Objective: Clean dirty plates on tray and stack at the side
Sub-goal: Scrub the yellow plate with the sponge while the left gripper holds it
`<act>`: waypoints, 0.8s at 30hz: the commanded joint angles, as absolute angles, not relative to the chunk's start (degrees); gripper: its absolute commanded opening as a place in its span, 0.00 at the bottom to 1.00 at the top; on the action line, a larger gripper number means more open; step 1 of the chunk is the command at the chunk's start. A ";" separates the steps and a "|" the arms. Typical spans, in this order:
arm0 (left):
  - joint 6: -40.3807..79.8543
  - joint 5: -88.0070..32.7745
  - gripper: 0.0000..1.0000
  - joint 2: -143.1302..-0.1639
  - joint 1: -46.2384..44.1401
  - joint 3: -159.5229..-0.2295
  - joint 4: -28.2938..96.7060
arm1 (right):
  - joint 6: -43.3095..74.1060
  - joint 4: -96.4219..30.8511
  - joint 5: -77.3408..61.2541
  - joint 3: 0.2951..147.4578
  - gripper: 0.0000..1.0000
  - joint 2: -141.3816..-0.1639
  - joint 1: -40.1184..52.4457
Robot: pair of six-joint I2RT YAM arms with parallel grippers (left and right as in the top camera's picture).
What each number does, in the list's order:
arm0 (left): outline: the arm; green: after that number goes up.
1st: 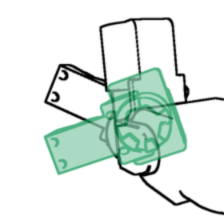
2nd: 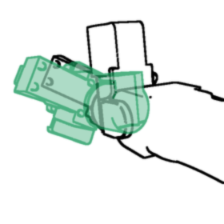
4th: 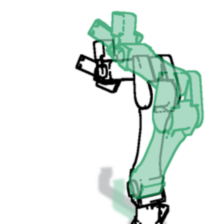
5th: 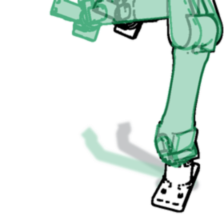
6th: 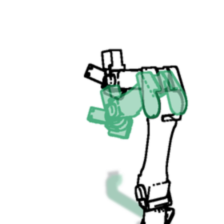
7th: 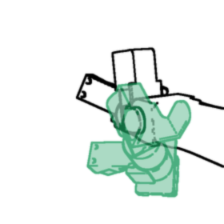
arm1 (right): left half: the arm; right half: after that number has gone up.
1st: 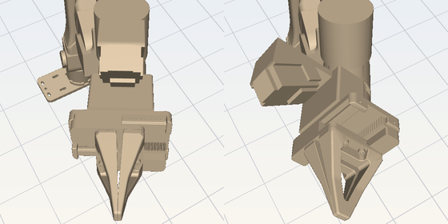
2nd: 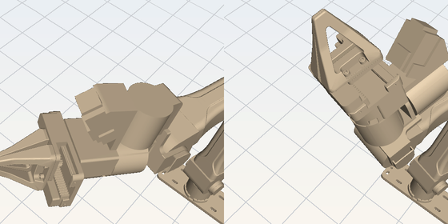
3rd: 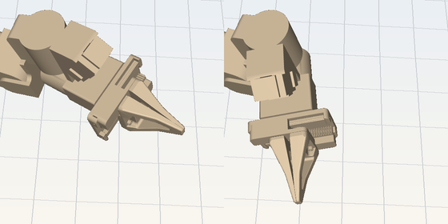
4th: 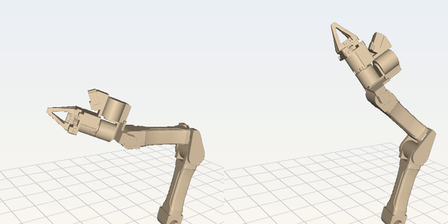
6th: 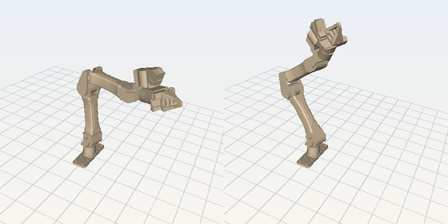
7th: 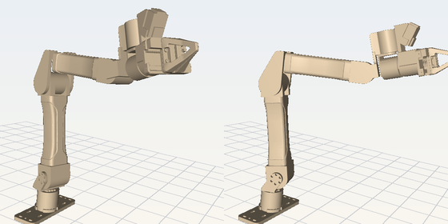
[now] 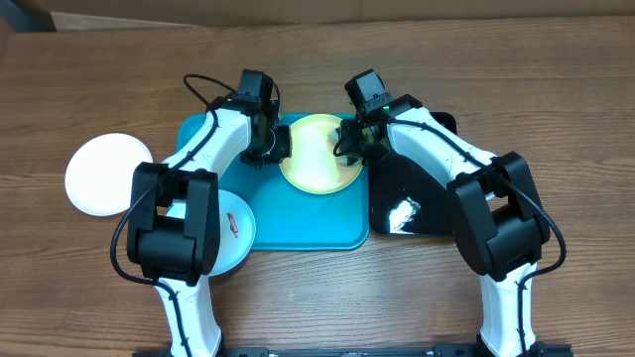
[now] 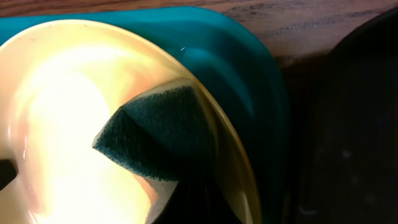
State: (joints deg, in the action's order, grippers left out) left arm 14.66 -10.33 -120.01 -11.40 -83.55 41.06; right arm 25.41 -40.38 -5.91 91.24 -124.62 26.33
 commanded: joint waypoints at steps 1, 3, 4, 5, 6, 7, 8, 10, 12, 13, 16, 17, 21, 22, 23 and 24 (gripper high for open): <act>14.63 -8.40 0.04 -120.77 -11.66 -81.65 40.53 | 25.32 -41.36 -4.99 90.35 0.04 -125.25 26.30; 14.63 -8.40 0.04 -120.77 -11.66 -81.65 40.47 | 25.32 -41.54 -5.76 90.32 0.04 -125.25 26.30; 14.63 -8.40 0.04 -120.77 -11.66 -81.65 40.45 | 25.32 -41.63 -5.85 90.32 0.04 -125.25 26.30; 14.63 -8.40 0.04 -120.77 -11.66 -81.65 40.45 | 25.34 -41.71 -5.85 90.32 0.04 -125.25 26.30; 14.63 -8.40 0.04 -120.77 -11.66 -81.65 40.45 | 25.32 -41.76 -5.89 90.28 0.04 -125.25 26.30; 14.61 -8.40 0.04 -120.77 -11.66 -81.65 40.45 | 25.34 -41.76 -6.02 90.19 0.04 -125.25 26.30; 14.63 -8.43 0.04 -120.77 -11.66 -81.65 40.45 | 25.41 -41.76 -6.20 90.06 0.04 -125.25 26.30; 14.63 -8.45 0.04 -120.77 -11.66 -81.65 40.42 | 25.56 -41.95 -6.87 90.06 0.04 -125.29 26.39; 14.61 -8.45 0.04 -120.77 -11.66 -81.65 40.40 | 25.54 -41.80 -7.64 90.06 0.04 -125.38 26.72; 14.61 -8.45 0.04 -120.77 -11.66 -81.65 40.42 | 25.54 -41.74 -7.60 90.06 0.04 -125.43 27.03; 14.61 -8.49 0.04 -120.77 -11.66 -81.65 40.42 | 25.54 -41.65 -7.60 90.06 0.04 -125.45 28.21; 14.61 -8.60 0.04 -120.77 -11.66 -81.65 40.42 | 25.56 -41.47 -7.60 90.06 0.04 -125.49 28.77; 14.61 -8.58 0.04 -120.77 -11.66 -81.65 40.42 | 26.83 -40.99 -7.60 90.06 0.04 -125.49 30.59; 14.61 -8.58 0.04 -120.77 -11.66 -81.65 40.45 | 28.05 -40.84 -7.84 90.06 0.04 -125.49 30.98; 14.61 -8.58 0.04 -120.77 -11.66 -81.65 40.45 | 28.58 -40.62 -8.58 90.06 0.04 -125.49 31.24; 14.61 -8.58 0.04 -120.77 -11.66 -81.65 40.45 | 28.56 -40.25 -10.00 90.06 0.04 -125.49 31.46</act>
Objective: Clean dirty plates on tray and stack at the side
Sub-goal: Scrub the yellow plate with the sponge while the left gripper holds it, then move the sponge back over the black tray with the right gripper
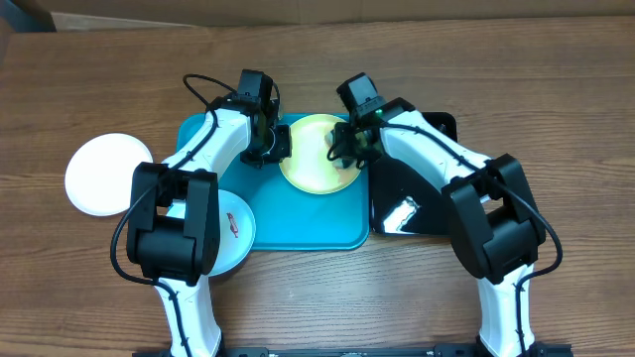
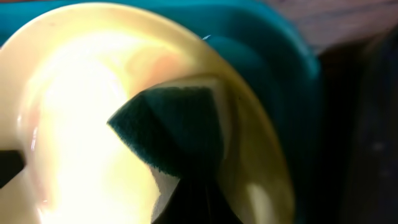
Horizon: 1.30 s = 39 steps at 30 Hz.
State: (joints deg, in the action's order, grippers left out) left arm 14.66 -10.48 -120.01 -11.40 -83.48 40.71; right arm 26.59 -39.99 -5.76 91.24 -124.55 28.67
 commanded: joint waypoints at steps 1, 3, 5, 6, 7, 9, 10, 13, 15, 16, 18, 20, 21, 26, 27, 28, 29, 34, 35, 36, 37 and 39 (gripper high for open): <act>14.61 -8.58 0.04 -120.77 -11.66 -81.65 40.45 | 28.56 -39.72 -11.79 90.06 0.04 -125.49 31.53; 14.61 -8.58 0.04 -120.77 -11.66 -81.65 40.45 | 28.56 -38.44 -15.88 90.06 0.04 -125.49 31.55; 14.61 -8.60 0.04 -120.77 -11.66 -81.65 40.45 | 28.51 -36.80 -19.64 90.06 0.04 -125.47 31.42; 14.61 -8.58 0.04 -120.77 -11.66 -81.65 40.45 | 28.47 -35.73 -21.47 90.11 0.04 -125.47 31.11; 14.61 -8.58 0.04 -120.77 -11.66 -81.65 40.47 | 28.01 -34.72 -23.40 90.19 0.04 -125.34 30.74; 14.61 -8.58 0.04 -120.77 -11.66 -81.65 40.51 | 26.76 -33.50 -27.75 90.96 0.04 -124.90 29.50; 14.61 -8.58 0.04 -120.77 -11.66 -81.65 40.58 | 26.74 -33.47 -29.58 91.66 0.04 -124.46 28.75; 14.61 -8.56 0.04 -120.77 -11.66 -81.65 40.75 | 26.59 -33.69 -33.76 93.43 0.04 -122.10 26.17; 14.61 -8.58 0.04 -120.77 -11.66 -81.65 40.86 | 26.57 -34.46 -33.95 93.73 0.04 -119.63 24.51; 14.59 -8.56 0.04 -120.77 -11.66 -81.65 40.88 | 26.30 -35.18 -33.98 93.73 0.04 -118.26 23.66; 14.59 -8.56 0.04 -120.77 -11.66 -81.65 40.88 | 24.14 -38.06 -33.69 93.73 0.04 -115.26 21.76; 14.61 -8.56 0.04 -120.77 -11.66 -81.65 40.88 | 22.22 -42.02 -31.92 93.73 0.04 -112.68 20.03; 14.61 -8.56 0.04 -120.77 -11.66 -81.65 40.88 | 21.30 -44.23 -30.41 93.73 0.04 -111.53 19.16; 14.59 -8.56 0.04 -120.77 -11.66 -81.65 40.88 | 17.15 -55.40 -20.29 93.71 0.04 -108.05 14.57; 14.59 -8.56 0.04 -120.77 -11.66 -81.65 40.88 | 16.53 -57.25 -18.26 93.73 0.04 -108.01 13.74; 14.59 -8.54 0.05 -120.77 -11.66 -81.65 40.88 | 16.19 -59.16 -16.05 93.71 0.04 -108.01 12.91; 14.59 -8.54 0.05 -120.77 -11.66 -81.65 40.88 | 16.19 -60.58 -13.78 93.60 0.04 -108.12 12.38; 14.61 -8.54 0.07 -120.77 -11.66 -81.65 40.93 | 16.25 -62.26 -4.32 90.67 0.04 -108.18 11.70; 14.61 -8.54 0.07 -120.77 -11.66 -81.65 40.97 | 16.25 -61.82 -3.55 89.76 0.04 -108.18 11.70; 14.61 -8.54 0.07 -120.77 -11.66 -81.65 41.04 | 16.27 -61.19 -2.85 88.71 0.04 -108.18 11.75; 14.61 -8.54 0.07 -120.77 -11.66 -81.65 41.08 | 16.27 -60.27 -2.28 87.61 0.04 -108.18 11.88; 14.61 -8.54 0.07 -120.77 -11.66 -81.65 41.10 | 16.27 -57.52 -1.98 84.97 0.04 -108.18 11.94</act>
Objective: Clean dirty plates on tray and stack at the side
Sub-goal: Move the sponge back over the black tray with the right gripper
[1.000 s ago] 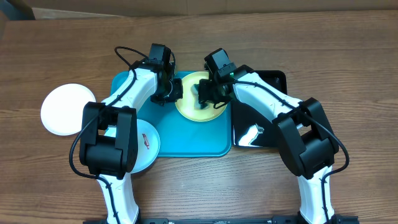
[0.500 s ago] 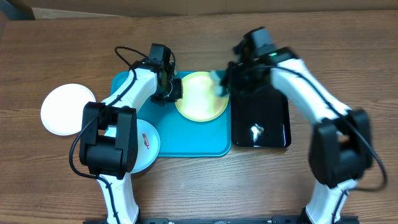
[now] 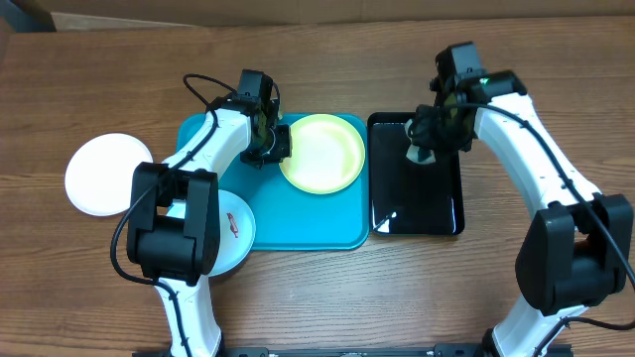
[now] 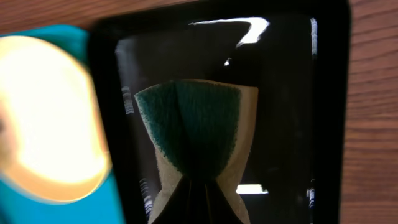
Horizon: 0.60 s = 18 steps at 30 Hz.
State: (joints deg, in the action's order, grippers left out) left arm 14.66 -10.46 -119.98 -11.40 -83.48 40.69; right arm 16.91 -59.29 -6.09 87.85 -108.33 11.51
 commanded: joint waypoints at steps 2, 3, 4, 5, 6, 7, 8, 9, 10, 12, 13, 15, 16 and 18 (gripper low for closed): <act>14.61 -8.54 0.08 -120.77 -11.66 -81.65 41.10 | 16.27 -54.41 -1.98 82.41 0.04 -108.29 11.94; 14.61 -8.51 0.09 -120.77 -11.66 -81.65 41.08 | 16.27 -52.71 -1.96 81.06 0.04 -108.31 11.94; 14.61 -8.51 0.09 -120.77 -11.66 -81.65 41.06 | 16.27 -51.09 -1.96 79.70 0.04 -108.33 11.94; 14.61 -8.51 0.09 -120.77 -11.66 -81.65 41.04 | 16.27 -49.69 -1.96 78.43 0.04 -108.33 11.94; 14.61 -8.51 0.09 -120.77 -11.66 -81.65 41.04 | 16.27 -48.36 -1.93 77.19 0.04 -108.33 12.03; 14.61 -8.51 0.09 -120.77 -11.66 -81.65 41.04 | 16.29 -47.24 -1.67 76.12 0.04 -108.33 12.14; 14.61 -8.51 0.09 -120.77 -11.66 -81.65 41.04 | 16.29 -46.24 -1.02 75.13 0.04 -108.33 12.32; 14.61 -8.51 0.09 -120.77 -11.66 -81.65 41.04 | 16.27 -44.75 -0.16 73.82 0.04 -108.33 12.71; 14.61 -8.51 0.09 -120.77 -11.66 -81.65 41.04 | 16.25 -43.99 0.12 73.23 0.04 -108.33 12.93; 14.61 -8.54 0.08 -120.77 -11.66 -81.65 41.04 | 16.27 -41.95 1.72 71.61 0.04 -108.40 13.91; 14.63 -8.54 0.08 -120.77 -11.66 -81.65 41.01 | 16.27 -41.34 2.81 71.02 0.04 -108.40 14.39; 14.63 -8.54 0.09 -120.77 -11.66 -81.65 41.04 | 16.27 -40.51 4.97 70.19 0.08 -108.40 15.51; 14.61 -8.54 0.08 -120.77 -11.66 -81.65 41.04 | 16.27 -40.21 5.69 69.89 0.08 -108.40 16.08; 14.61 -8.54 0.09 -120.77 -11.66 -81.65 41.06 | 16.29 -39.55 7.14 69.36 0.08 -108.40 17.12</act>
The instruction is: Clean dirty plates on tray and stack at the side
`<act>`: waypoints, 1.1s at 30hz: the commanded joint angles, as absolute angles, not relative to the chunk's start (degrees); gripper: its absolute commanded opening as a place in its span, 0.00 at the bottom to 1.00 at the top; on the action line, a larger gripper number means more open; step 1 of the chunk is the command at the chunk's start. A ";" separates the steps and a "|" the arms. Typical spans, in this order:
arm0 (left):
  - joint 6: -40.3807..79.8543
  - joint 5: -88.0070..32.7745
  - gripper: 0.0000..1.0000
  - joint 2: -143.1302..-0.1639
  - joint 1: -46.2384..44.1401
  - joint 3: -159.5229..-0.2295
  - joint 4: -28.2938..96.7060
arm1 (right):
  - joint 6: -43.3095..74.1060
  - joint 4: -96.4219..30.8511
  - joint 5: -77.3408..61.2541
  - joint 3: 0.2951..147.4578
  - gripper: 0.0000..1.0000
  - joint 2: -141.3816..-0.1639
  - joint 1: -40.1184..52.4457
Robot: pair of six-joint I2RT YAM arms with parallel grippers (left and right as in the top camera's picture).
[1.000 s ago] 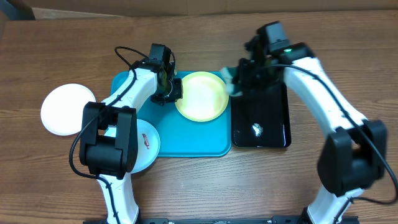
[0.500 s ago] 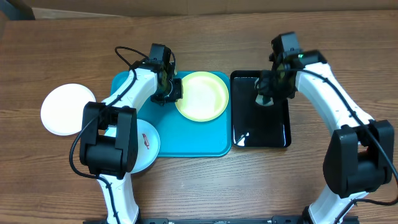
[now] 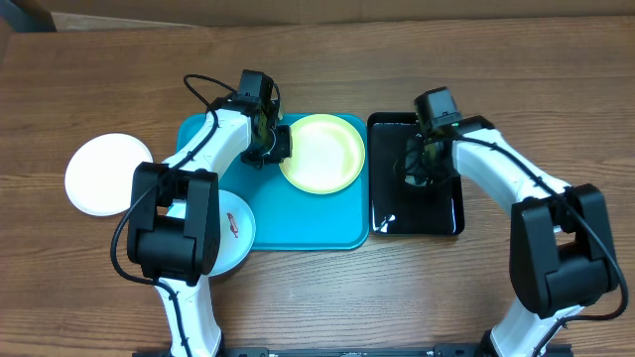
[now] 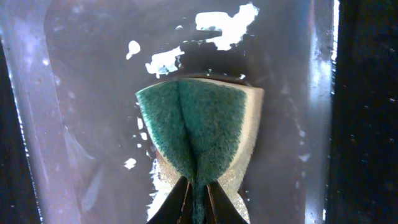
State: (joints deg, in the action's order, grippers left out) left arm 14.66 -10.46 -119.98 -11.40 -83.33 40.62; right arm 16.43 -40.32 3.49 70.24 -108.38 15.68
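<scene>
A yellow-green plate [image 3: 319, 152] lies at the back of the teal tray [image 3: 308, 223]. My left gripper [image 3: 272, 144] sits at the plate's left rim and looks shut on it. My right gripper [image 4: 198, 198] is shut on a green-and-yellow sponge [image 4: 199, 127], folded between its fingers. The sponge is down in the wet black tray [image 4: 87, 93], near its left middle in the overhead view [image 3: 417, 167]. A white plate with red smears [image 3: 236, 226] rests at the teal tray's front left corner, partly under my left arm.
A clean white plate [image 3: 103, 175] sits on the wooden table to the left of the teal tray. The black tray [image 3: 437, 213] stands right beside the teal tray's right edge. A film of water glints on its bottom.
My right gripper, holding the sponge, was above the back of the black tray. It is now lower and nearer the tray's left middle, sponge at the wet bottom. The left arm is unchanged.
The sponge in my right gripper first lay on the right side of the yellow-green plate, with my left gripper at the plate's left rim. It was still there a moment later. Then it was over the black tray, and now it is down in that tray.
</scene>
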 commanded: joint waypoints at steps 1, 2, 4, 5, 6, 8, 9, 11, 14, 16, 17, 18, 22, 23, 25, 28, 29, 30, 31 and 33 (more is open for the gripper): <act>14.61 -8.54 0.08 -120.77 -11.66 -81.65 41.06 | 16.49 -39.31 7.81 69.19 0.06 -108.40 17.45; 14.61 -8.54 0.08 -120.77 -11.66 -81.65 41.08 | 16.49 -38.98 8.25 68.86 0.04 -108.40 17.78; 14.63 -8.54 0.08 -120.77 -11.66 -81.65 41.08 | 16.49 -38.83 8.36 68.55 0.04 -108.47 17.96; 14.61 -8.56 0.08 -120.77 -11.66 -81.65 41.08 | 16.49 -39.05 8.34 68.53 0.04 -108.64 17.96; 14.61 -8.56 0.08 -120.77 -11.66 -81.65 41.08 | 16.49 -39.18 8.34 68.53 0.04 -108.79 17.96; 14.61 -8.54 0.08 -120.77 -11.66 -81.65 41.06 | 16.49 -39.27 8.34 68.53 0.05 -109.38 17.93; 14.61 -8.54 0.09 -120.77 -11.66 -81.65 41.06 | 16.49 -39.24 8.32 68.53 0.10 -109.69 17.93; 14.61 -8.54 0.13 -120.77 -11.66 -81.65 41.04 | 16.49 -39.03 7.94 68.53 0.18 -110.19 17.93; 14.61 -8.56 0.13 -120.77 -11.66 -81.65 41.06 | 16.47 -38.92 7.46 69.10 0.13 -110.08 17.93; 14.61 -8.54 0.13 -120.77 -11.66 -81.65 41.06 | 16.45 -40.36 7.44 71.20 0.04 -109.65 17.93; 14.61 -8.54 0.14 -120.77 -11.66 -81.65 41.06 | 16.45 -41.19 7.44 72.34 0.04 -109.40 17.93; 14.61 -8.54 0.13 -120.77 -11.66 -81.65 41.06 | 16.45 -42.24 7.46 73.58 0.04 -109.10 17.93; 14.61 -8.54 0.14 -120.77 -11.66 -81.65 41.04 | 16.45 -46.28 7.46 77.78 0.04 -108.38 17.93; 14.63 -8.54 0.14 -120.77 -11.66 -81.65 41.04 | 16.47 -46.96 7.46 78.28 0.04 -108.33 17.93; 14.61 -8.54 0.14 -120.77 -11.66 -81.65 41.08 | 16.47 -47.77 7.44 78.39 0.04 -108.33 17.93; 14.61 -8.56 0.14 -120.77 -11.66 -81.65 41.08 | 16.49 -48.27 7.40 77.62 0.04 -108.36 17.96; 14.61 -8.54 0.14 -120.77 -11.66 -81.65 41.08 | 16.49 -48.18 7.40 77.19 0.04 -108.38 17.96; 14.61 -8.54 0.14 -120.77 -11.66 -81.65 41.06 | 16.47 -48.12 7.42 76.79 0.04 -108.42 17.93; 14.61 -8.54 0.14 -120.77 -11.66 -81.65 41.06 | 16.47 -47.92 7.42 76.34 0.04 -108.55 17.93; 14.61 -8.51 0.13 -120.77 -11.66 -81.65 41.04 | 16.47 -46.96 7.42 75.16 0.04 -108.68 17.96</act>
State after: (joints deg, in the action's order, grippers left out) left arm 14.63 -10.26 -119.98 -11.53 -83.22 40.66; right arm 16.45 -47.79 7.46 76.75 -108.92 17.72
